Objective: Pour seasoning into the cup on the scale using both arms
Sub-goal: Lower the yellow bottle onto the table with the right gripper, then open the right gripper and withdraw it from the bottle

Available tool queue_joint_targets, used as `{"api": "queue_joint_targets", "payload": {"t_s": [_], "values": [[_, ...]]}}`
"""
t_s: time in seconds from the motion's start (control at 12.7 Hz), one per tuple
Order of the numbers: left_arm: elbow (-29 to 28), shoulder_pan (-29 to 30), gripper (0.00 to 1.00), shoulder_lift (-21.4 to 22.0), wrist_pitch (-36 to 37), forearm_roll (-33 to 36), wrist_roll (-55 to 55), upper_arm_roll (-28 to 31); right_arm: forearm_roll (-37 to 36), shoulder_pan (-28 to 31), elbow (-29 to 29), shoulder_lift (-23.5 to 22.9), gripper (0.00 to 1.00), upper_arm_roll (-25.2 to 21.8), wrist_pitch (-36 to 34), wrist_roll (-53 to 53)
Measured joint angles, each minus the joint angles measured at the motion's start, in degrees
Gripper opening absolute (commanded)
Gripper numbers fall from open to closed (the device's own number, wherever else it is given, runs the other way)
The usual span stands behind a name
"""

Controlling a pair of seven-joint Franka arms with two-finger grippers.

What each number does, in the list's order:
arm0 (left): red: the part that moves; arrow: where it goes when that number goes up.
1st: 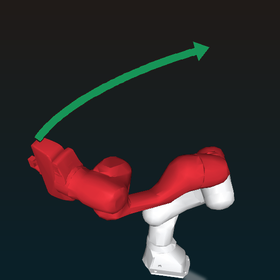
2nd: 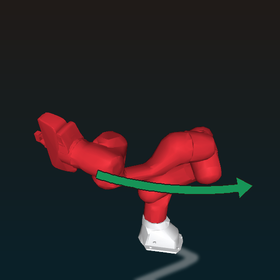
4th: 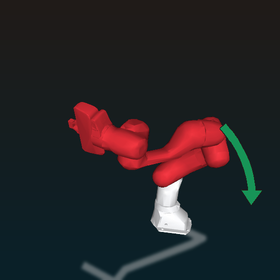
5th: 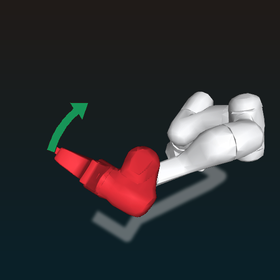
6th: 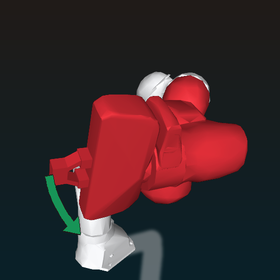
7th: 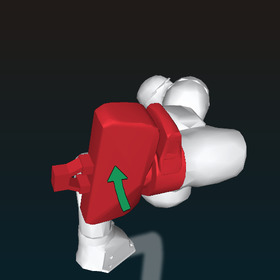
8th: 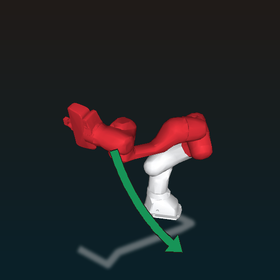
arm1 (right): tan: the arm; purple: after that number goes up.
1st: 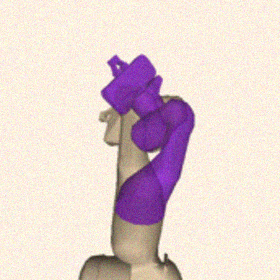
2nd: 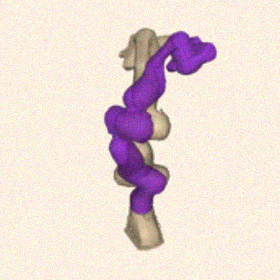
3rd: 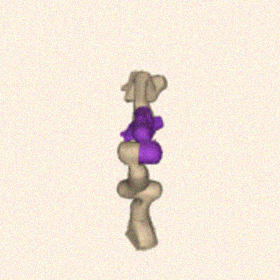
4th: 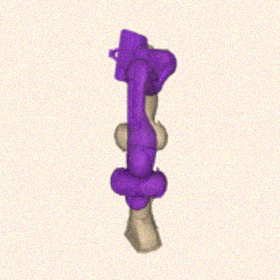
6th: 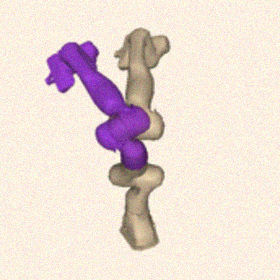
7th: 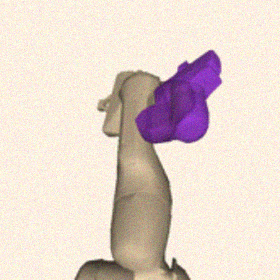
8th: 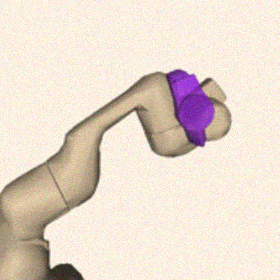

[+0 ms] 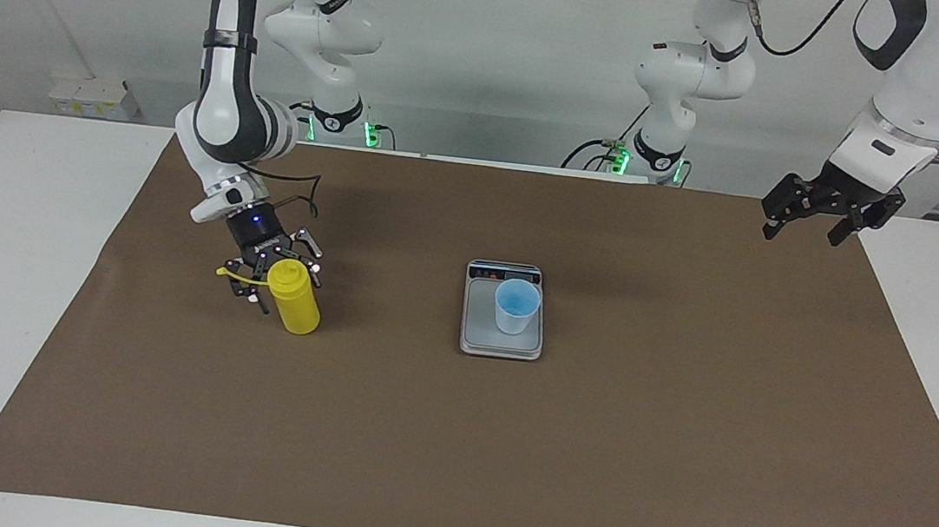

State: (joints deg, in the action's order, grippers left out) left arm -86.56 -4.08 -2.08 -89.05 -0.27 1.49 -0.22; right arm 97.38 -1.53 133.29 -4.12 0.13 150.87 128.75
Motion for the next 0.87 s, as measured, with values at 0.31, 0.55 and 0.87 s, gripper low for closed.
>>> {"api": "queue_joint_targets", "payload": {"t_s": [0.31, 0.55, 0.87], "values": [[0.0, 0.0, 1.0, 0.0, 0.0, 0.0, 0.0, 0.0, -0.58, -0.26, 0.86, 0.02, 1.0, 0.0, 2.45, 0.02], [0.0, 0.0, 1.0, 0.0, 0.0, 0.0, 0.0, 0.0, -0.59, -0.82, 2.56, 0.14, 1.0, 0.01, 3.2, 0.02], [0.0, 0.0, 1.0, 0.0, 0.0, 0.0, 0.0, 0.0, -0.59, -1.48, 5.04, 0.69, 1.0, 0.02, 7.78, 0.02]]}}
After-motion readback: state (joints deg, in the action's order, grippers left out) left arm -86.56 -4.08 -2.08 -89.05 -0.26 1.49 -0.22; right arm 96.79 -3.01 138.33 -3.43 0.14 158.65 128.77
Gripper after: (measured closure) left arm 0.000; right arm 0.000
